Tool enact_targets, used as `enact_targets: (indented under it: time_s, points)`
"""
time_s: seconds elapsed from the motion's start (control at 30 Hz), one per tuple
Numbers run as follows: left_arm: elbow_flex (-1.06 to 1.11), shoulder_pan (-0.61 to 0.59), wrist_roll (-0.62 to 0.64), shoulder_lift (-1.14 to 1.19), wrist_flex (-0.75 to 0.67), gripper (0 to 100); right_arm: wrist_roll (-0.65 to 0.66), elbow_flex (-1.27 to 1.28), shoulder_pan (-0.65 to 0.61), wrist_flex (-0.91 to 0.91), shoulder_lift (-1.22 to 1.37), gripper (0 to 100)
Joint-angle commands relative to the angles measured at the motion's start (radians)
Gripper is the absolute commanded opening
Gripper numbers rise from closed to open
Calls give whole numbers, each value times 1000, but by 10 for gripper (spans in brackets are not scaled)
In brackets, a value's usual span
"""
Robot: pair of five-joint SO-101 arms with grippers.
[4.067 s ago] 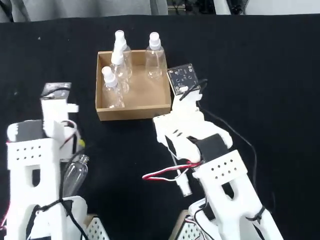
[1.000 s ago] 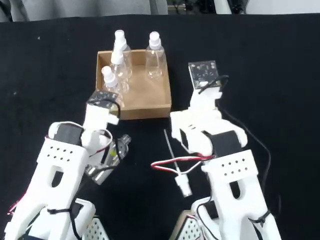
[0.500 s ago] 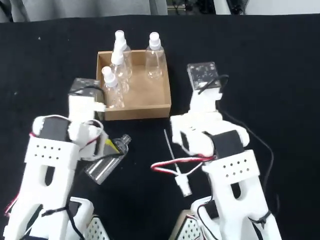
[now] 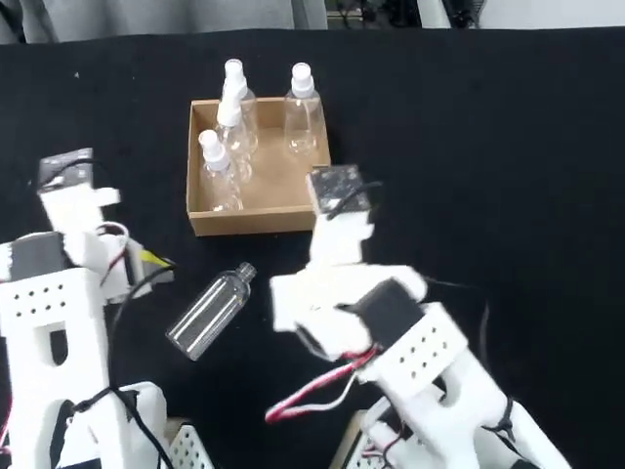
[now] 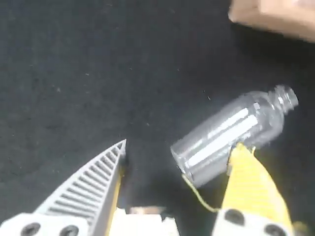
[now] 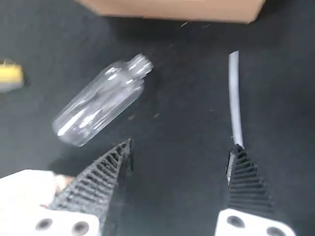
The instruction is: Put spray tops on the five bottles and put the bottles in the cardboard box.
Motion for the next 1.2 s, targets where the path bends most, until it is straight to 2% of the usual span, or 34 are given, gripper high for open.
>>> enact_targets:
  time_s: [0.0, 0.13, 0.3, 0.37, 0.6, 0.8, 1.17]
  points:
    - [2, -74, 12, -17, -55, 303, -72, -59, -80, 6, -36, 263]
    - [19, -79, 12, -17, -60, 303, -114, -48, -130, 5, -35, 275]
    - [19, -81, 12, -17, -60, 303, -180, 31, -235, -140, -35, 417]
    - [19, -82, 14, -17, -57, 303, -187, 65, -272, -218, -33, 443]
    - [16, -137, 25, -17, -60, 303, -189, 87, -293, -391, 19, 342]
    - [13, -165, 61, -17, -60, 303, -204, 76, -293, -525, 200, 335]
    - [19, -219, 61, -17, -95, 303, -316, -165, -288, -442, 524, 335]
